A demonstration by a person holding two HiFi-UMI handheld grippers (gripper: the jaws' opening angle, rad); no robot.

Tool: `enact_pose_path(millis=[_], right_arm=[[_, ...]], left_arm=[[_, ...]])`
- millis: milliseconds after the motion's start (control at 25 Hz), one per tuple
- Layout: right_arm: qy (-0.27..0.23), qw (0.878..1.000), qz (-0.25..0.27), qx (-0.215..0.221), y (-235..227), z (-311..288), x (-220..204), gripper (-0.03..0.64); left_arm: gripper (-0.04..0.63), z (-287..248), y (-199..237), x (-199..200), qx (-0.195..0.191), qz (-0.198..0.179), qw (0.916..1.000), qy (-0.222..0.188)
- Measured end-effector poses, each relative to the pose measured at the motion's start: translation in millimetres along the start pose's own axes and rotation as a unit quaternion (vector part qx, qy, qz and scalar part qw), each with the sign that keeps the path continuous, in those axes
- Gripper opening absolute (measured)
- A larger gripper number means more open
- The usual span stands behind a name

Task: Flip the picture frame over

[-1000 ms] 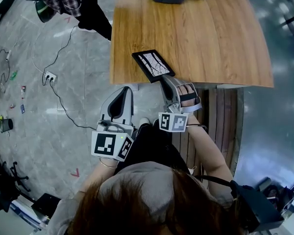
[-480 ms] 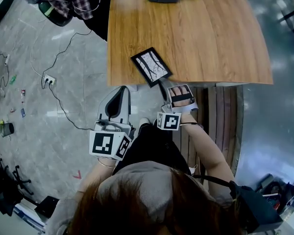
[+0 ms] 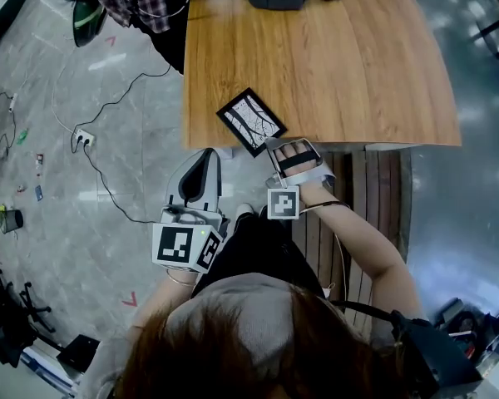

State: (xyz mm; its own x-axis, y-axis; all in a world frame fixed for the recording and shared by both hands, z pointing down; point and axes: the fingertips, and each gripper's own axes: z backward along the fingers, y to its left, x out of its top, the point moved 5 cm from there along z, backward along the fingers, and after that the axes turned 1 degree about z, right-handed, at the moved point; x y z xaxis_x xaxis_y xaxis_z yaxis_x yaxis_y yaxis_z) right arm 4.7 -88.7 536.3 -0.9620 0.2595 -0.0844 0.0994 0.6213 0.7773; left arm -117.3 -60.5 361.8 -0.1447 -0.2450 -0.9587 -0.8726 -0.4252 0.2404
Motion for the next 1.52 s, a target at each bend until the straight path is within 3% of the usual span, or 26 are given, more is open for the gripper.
enact_pose_path(millis=[200, 360, 480, 600, 880, 1520], right_arm=[[0.117, 0.991, 0.002, 0.062, -10, -6, -7, 0.081], [0.148, 0.981, -0.080, 0.100, -19, -10, -2, 0.081], [0.173, 0.964, -0.168, 0.109, -26, -15, 4, 0.081], [0.177, 0.950, -0.226, 0.122, -33, -14, 10, 0.081], [0.188, 0.936, -0.269, 0.124, -36, -16, 8, 0.081], [0.147, 0.941, -0.296, 0.072, -32, -12, -2, 0.081]], left_arm=[[0.006, 0, -2, 1, -0.002, 0.003, 1.0000, -0.002], [0.006, 1, -4, -1, -0.003, 0.006, 1.0000, 0.000], [0.006, 4, -4, -2, -0.003, 0.007, 1.0000, -0.002], [0.006, 5, -3, 1, -0.003, 0.001, 1.0000, -0.003], [0.006, 14, 9, 15, 0.018, 0.001, 0.9994, -0.028], [0.006, 20, 15, 16, 0.036, -0.003, 0.9988, -0.033]])
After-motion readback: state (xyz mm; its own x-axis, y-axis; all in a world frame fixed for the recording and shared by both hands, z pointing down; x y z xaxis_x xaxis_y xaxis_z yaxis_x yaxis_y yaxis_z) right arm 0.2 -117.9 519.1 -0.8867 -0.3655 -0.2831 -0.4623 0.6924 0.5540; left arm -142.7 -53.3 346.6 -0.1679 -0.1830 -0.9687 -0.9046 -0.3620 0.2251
